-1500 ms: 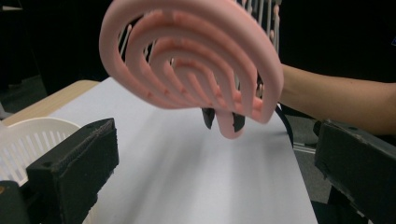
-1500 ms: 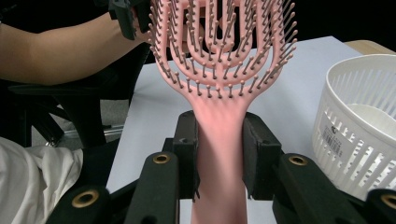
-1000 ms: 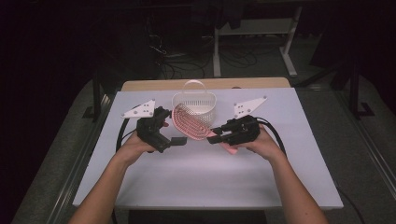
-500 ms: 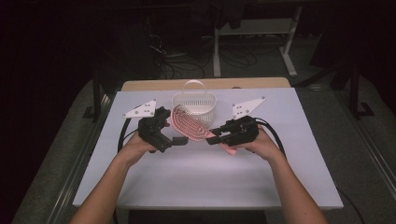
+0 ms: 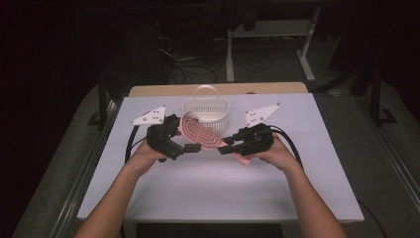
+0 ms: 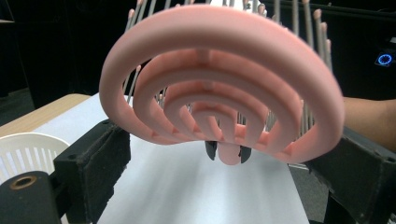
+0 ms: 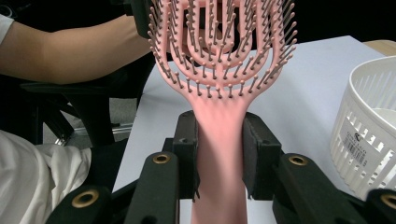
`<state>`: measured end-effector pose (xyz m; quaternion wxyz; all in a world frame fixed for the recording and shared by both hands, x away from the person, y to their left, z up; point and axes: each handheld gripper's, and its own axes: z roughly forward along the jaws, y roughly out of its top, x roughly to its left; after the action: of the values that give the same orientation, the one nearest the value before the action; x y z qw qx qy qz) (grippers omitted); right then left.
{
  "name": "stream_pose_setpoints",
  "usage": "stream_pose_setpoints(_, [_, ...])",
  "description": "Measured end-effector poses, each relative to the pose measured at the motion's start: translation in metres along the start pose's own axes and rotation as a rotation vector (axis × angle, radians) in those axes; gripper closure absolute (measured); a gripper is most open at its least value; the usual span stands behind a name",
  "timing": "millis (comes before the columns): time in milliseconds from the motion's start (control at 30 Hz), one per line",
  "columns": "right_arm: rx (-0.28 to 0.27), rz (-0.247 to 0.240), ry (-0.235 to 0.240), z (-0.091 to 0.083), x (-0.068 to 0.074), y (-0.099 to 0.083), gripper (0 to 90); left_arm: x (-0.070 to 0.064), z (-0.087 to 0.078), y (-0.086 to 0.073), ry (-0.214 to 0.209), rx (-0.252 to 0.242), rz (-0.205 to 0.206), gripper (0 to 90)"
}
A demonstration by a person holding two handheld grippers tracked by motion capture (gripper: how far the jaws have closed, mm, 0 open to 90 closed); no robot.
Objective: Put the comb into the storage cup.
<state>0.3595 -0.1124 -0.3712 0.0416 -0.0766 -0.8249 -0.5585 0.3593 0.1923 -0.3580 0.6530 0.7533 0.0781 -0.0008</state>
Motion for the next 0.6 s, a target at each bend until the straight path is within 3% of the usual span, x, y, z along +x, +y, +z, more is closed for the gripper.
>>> stream_pose_setpoints(600, [-0.009,0.002,0.012,0.0022,-0.0004,-0.0007,68.7,0.0001,-0.0003,0.0001,-0.010,-0.025,-0.004,15.9])
